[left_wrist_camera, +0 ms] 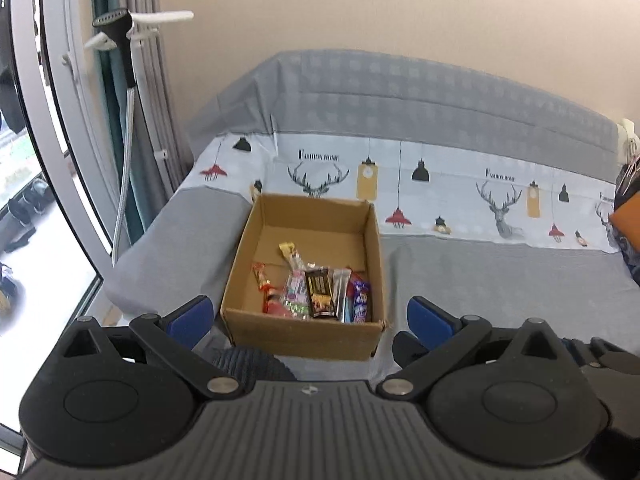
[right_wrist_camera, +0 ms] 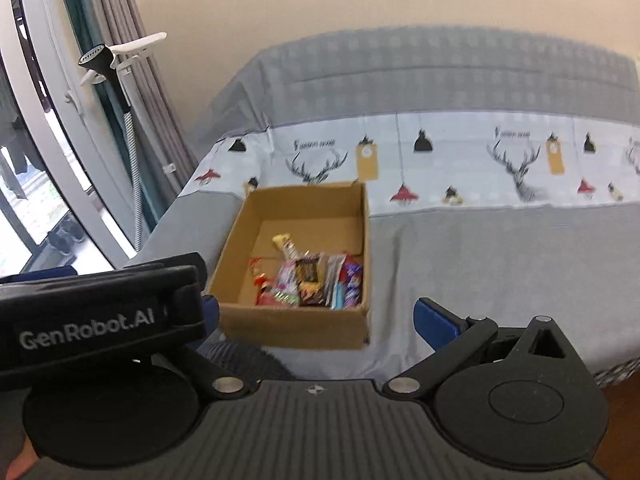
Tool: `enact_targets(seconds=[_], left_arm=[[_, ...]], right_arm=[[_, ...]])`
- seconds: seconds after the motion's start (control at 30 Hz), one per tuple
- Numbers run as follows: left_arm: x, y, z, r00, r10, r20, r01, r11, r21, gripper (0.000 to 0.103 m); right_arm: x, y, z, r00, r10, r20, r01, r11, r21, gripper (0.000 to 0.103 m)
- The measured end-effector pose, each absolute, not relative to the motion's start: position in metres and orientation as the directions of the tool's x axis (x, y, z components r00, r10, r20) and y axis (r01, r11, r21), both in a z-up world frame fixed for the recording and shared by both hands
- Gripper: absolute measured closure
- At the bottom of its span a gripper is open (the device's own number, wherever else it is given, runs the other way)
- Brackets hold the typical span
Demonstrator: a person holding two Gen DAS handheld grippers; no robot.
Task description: Organize snacks
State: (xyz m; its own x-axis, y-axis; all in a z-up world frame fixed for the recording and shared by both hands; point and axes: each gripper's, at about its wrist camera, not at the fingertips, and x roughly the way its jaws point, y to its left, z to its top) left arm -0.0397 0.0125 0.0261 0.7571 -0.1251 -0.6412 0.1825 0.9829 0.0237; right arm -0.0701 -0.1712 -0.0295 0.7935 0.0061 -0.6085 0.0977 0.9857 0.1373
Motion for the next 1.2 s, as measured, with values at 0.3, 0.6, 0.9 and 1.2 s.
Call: enact_targets(seconds=[0.3, 0.6, 0.9, 1.2], left_arm=[[-0.041, 0.013, 0.019, 0.752, -0.079, -0.654, 0.156, 0.986, 0.061, 0.0], [-0.043, 0.008, 0.018, 0.768, -0.054, -0.638, 0.148, 0.985, 0.094, 0.0], [-0.044, 0.007, 0.016, 0.762, -0.052, -0.646, 0.149, 0.984, 0.095, 0.0], [-0.044, 0.006, 0.015, 0.76, -0.04, -0.649, 0.14, 0.985, 0.103, 0.0]], right_arm=[[-0.068, -0.166, -0.038, 0.766, 0.021, -0.643, 0.104, 0.982, 0.157, 0.0], [-0.067, -0.167, -0.04, 0.765, 0.03, -0.644, 0.1, 0.981, 0.164, 0.0], [-0.065, -0.169, -0.041, 0.761, 0.029, -0.648, 0.099, 0.982, 0.16, 0.0], [-0.064, -0.167, -0.043, 0.76, 0.03, -0.649, 0.094, 0.983, 0.155, 0.0]])
